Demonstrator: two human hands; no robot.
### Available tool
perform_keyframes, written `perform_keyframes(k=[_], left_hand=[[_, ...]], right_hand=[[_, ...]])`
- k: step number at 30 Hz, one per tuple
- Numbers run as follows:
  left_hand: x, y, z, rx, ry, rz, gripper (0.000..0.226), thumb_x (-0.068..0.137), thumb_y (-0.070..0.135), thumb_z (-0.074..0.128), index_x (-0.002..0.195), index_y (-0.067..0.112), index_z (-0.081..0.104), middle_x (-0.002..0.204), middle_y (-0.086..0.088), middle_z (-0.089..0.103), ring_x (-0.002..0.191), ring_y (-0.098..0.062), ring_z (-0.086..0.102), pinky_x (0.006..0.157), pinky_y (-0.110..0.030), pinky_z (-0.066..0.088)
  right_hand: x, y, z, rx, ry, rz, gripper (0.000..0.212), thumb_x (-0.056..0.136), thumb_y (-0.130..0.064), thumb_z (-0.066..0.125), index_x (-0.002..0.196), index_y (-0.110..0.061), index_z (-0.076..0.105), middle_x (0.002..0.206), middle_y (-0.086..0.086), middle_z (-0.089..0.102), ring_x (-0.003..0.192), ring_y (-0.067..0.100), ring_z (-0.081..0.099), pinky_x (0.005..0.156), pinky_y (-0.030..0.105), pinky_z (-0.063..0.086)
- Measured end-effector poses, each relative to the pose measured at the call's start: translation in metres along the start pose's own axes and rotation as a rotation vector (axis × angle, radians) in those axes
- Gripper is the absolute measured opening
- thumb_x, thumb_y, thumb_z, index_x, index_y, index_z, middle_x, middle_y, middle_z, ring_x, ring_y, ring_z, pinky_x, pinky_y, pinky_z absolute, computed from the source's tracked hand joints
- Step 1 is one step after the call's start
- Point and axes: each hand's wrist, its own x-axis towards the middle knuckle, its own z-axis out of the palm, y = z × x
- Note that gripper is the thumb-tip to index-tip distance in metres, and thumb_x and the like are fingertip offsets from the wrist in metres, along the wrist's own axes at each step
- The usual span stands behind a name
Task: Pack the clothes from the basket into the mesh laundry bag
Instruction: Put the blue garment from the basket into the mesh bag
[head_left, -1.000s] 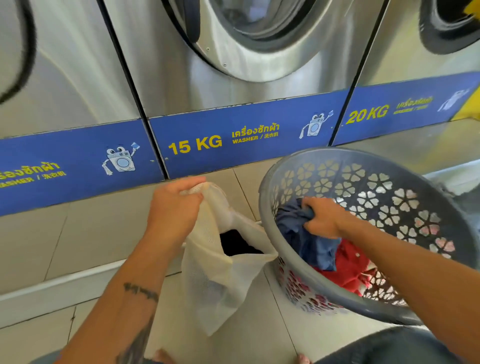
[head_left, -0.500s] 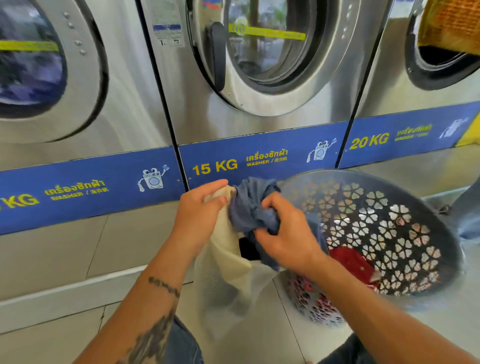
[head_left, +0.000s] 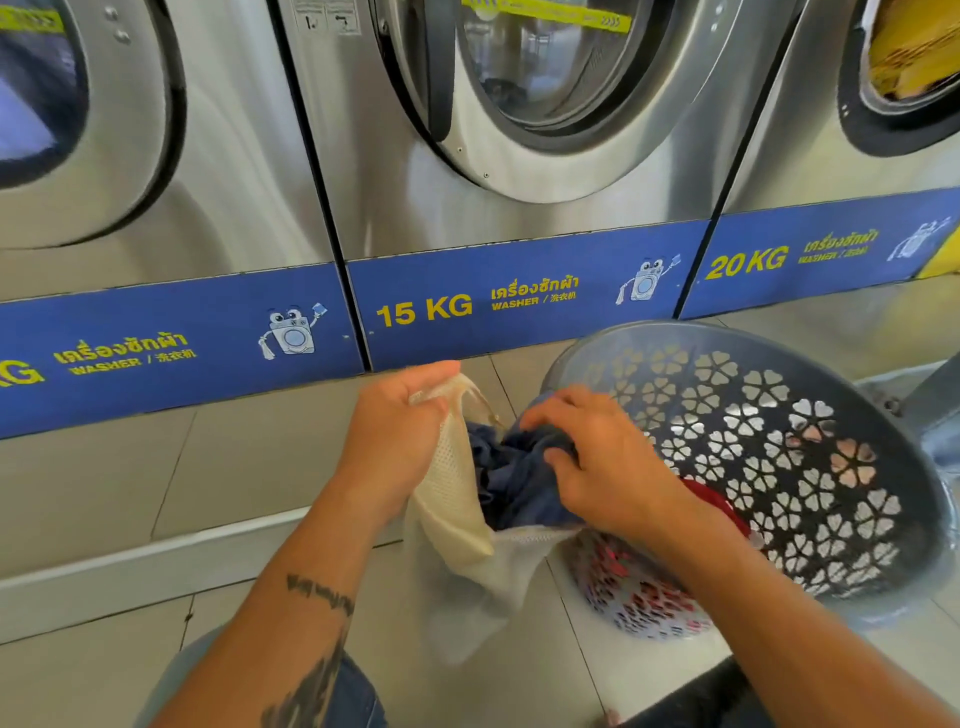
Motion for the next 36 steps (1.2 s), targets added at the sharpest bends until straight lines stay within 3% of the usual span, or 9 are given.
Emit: perform_keyframes(k=[4,7,13,17,20,24,27,32,36], left_hand=[[0.001,0.001,0.008,0.052,0.009,-0.003,0.044,0.092,0.004,0.049,0.12,0.032,0.069,0.126,0.016,0.06,0.115,-0.004,0.052,0.09,-0.017,0.037],[0.0,0.0,0.01,0.067,0.037,-0.016,0.044,0.091,0.004,0.05,0.116,0.033,0.071,0.123,0.015,0.062,0.117,-0.01,0.056,0.099,-0.025,0.041],[-0.005,-0.004,0.008,0.057,-0.004,0.014,0.043,0.092,0.005,0.052,0.115,0.035,0.071,0.13,0.014,0.062,0.123,-0.005,0.051,0.098,-0.022,0.035],[-0.007,-0.002,0.01,0.021,-0.036,0.078,0.042,0.091,0.003,0.054,0.111,0.036,0.071,0.119,0.018,0.064,0.119,-0.001,0.054,0.097,-0.018,0.037],[-0.006,0.001,0.004,-0.001,-0.044,0.107,0.046,0.09,0.002,0.054,0.102,0.043,0.07,0.118,0.018,0.065,0.114,0.0,0.056,0.101,-0.022,0.041],[-0.01,-0.006,-0.002,0.025,-0.167,0.1,0.047,0.092,0.005,0.055,0.107,0.046,0.071,0.122,0.019,0.065,0.117,-0.003,0.057,0.105,-0.029,0.042],[-0.012,-0.014,-0.003,0.102,-0.147,0.082,0.047,0.093,0.005,0.053,0.109,0.045,0.071,0.121,0.019,0.065,0.118,-0.004,0.055,0.103,-0.026,0.041],[0.001,-0.029,-0.019,0.096,0.001,-0.007,0.043,0.092,0.005,0.054,0.106,0.04,0.072,0.117,0.012,0.065,0.116,-0.012,0.056,0.104,-0.033,0.042],[0.006,-0.056,-0.019,0.092,-0.086,-0.091,0.046,0.089,0.003,0.056,0.093,0.045,0.074,0.118,0.006,0.069,0.115,-0.019,0.06,0.103,-0.038,0.046]], right_hand=[[0.001,0.025,0.008,-0.334,-0.291,0.273,0.083,0.083,-0.056,0.063,0.152,-0.044,0.019,0.151,0.012,0.031,0.136,0.038,0.036,0.11,0.054,0.035],[0.006,0.032,0.014,0.118,-0.274,0.237,0.06,0.082,-0.039,0.068,0.133,-0.041,0.038,0.121,0.01,0.057,0.098,0.031,0.06,0.083,0.048,0.054],[0.003,-0.002,0.015,-0.325,-0.008,0.104,0.038,0.079,-0.024,0.063,0.116,-0.027,0.056,0.099,-0.001,0.038,0.087,0.033,0.056,0.06,0.034,0.038],[-0.002,-0.027,0.015,0.217,0.167,-0.011,0.043,0.075,-0.013,0.072,0.112,-0.025,0.054,0.098,-0.005,0.057,0.089,0.018,0.061,0.072,0.033,0.051],[-0.006,-0.036,0.041,0.562,-0.027,0.078,0.045,0.082,-0.012,0.071,0.116,-0.025,0.044,0.098,-0.008,0.063,0.09,0.008,0.062,0.08,0.022,0.05],[-0.01,-0.029,0.069,0.289,-0.456,-0.023,0.013,0.089,-0.003,0.05,0.093,-0.014,0.053,0.077,-0.01,0.053,0.077,0.018,0.051,0.067,0.029,0.042],[-0.009,-0.032,0.063,0.018,-0.502,-0.076,0.009,0.084,-0.004,0.054,0.091,-0.01,0.055,0.089,0.007,0.06,0.082,0.03,0.058,0.071,0.044,0.05],[-0.013,-0.031,0.049,-0.399,-0.388,-0.183,0.056,0.083,-0.024,0.064,0.136,-0.019,0.047,0.131,0.008,0.05,0.117,0.031,0.047,0.095,0.045,0.049],[-0.027,-0.035,0.073,-0.744,-0.526,-0.08,0.057,0.085,-0.026,0.069,0.135,-0.014,0.043,0.128,0.016,0.049,0.113,0.034,0.05,0.09,0.041,0.044]])
